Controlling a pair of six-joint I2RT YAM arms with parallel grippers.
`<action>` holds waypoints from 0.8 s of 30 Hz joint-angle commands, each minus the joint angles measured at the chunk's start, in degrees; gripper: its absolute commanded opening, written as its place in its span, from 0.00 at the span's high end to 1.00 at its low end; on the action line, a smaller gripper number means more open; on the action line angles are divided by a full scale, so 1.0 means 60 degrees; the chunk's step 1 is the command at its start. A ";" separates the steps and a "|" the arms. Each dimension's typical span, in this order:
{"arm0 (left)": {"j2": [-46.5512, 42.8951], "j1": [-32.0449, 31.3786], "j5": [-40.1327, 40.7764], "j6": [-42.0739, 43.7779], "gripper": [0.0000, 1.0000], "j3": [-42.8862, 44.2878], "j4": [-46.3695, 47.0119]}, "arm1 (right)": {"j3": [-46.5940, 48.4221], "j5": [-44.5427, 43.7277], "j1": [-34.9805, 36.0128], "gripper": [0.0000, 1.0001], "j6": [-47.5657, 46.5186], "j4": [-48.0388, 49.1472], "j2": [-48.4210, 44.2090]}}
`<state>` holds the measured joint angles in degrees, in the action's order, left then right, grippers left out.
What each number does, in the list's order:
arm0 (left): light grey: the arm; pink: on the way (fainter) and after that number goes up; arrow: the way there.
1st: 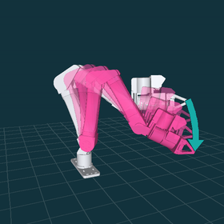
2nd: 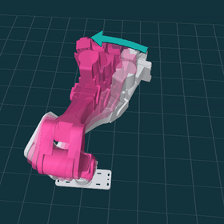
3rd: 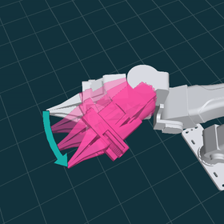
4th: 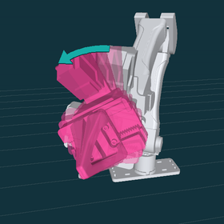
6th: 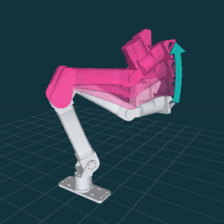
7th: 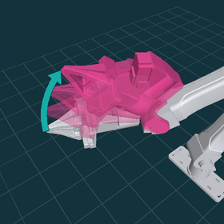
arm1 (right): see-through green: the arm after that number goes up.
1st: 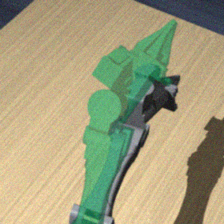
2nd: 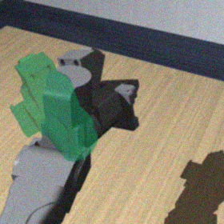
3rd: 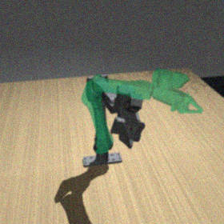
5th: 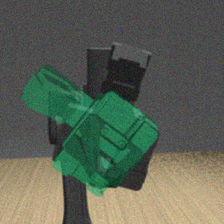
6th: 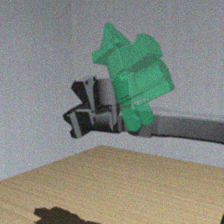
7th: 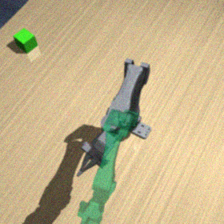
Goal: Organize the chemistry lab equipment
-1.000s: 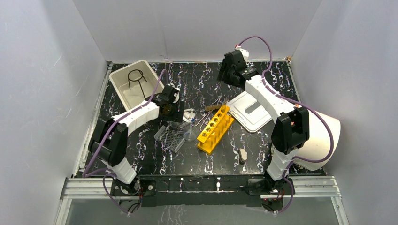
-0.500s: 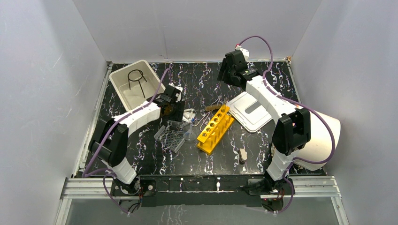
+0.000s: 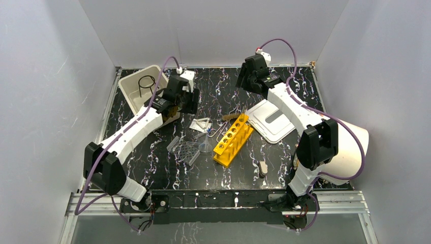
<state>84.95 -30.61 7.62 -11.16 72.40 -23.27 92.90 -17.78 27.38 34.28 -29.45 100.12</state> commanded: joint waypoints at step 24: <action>0.2749 0.3980 0.0714 -0.1552 0.68 0.1960 -0.0354 | 0.1082 0.1025 -0.0060 0.29 -0.0206 0.0119 0.0473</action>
<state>98.85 -7.27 11.35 -19.14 85.84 -27.83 96.57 -12.82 27.33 33.43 -30.04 102.45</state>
